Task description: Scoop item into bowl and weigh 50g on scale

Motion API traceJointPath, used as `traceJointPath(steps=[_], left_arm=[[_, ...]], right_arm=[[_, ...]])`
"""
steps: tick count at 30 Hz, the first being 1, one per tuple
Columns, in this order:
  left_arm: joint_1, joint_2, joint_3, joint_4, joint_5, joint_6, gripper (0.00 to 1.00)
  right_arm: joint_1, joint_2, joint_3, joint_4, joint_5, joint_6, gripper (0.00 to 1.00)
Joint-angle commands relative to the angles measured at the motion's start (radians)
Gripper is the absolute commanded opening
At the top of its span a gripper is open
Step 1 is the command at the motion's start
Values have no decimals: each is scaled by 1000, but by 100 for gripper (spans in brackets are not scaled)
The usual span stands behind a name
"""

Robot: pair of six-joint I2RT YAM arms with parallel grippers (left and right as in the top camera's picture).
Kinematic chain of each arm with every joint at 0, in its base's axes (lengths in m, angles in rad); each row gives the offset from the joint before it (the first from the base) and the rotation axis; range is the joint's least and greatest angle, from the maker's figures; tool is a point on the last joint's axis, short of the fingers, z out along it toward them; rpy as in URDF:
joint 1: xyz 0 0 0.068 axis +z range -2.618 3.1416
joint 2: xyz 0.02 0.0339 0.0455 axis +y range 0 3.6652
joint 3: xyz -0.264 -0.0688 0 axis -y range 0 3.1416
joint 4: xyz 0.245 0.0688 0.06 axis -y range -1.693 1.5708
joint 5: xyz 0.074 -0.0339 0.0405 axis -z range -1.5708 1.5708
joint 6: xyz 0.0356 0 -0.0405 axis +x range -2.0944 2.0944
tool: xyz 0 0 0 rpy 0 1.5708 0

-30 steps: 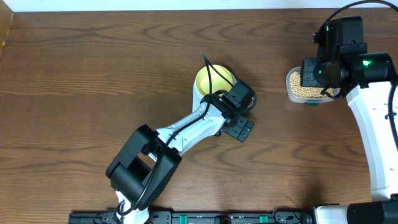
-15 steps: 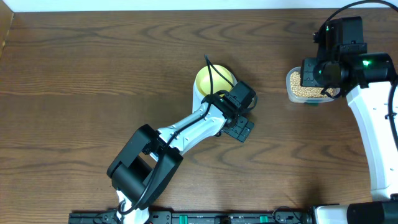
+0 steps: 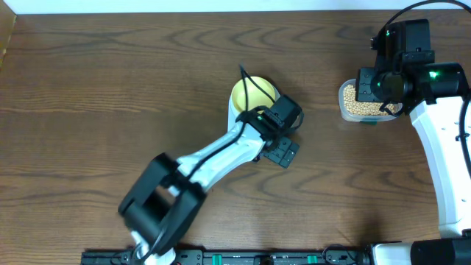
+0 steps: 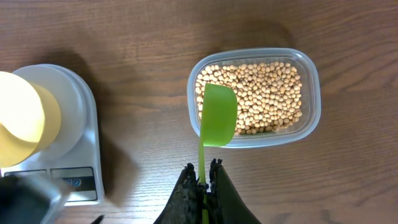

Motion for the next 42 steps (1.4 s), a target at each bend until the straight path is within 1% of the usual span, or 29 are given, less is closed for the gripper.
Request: traceJointPath(steps=[1,3,5,10,16,27,31,40,42], left_arm=[[3,-216,26,-23,-137,-16,98],[3,-332,26,-61,-214,-16,98],[3,-413,26,-101,-240,-16,98],[3,-574,26,-234,-247,-16,98],[3,-687,26,-383,-255,-15,98],[3,-736,26,-397,-255,-16,98],[3,-741,26,-397,-254,-15,98],[3,-752,26,-396,-304,-15,98],[3,-756,26,-396,-304,-15,98]], right_arm=[[-6,1,18,2,-1,17,1],[-6,1,18,2,6,17,1],[-6,1,18,2,6,17,1],[-6,1,18,-7,19,17,1],[-6,1,18,-10,105,17,1],[-7,1,18,-5,234,17,1],[-12,1,5,24,271,16,1],[-32,25,-16,56,272,6,1],[-32,58,-29,92,272,6,1]])
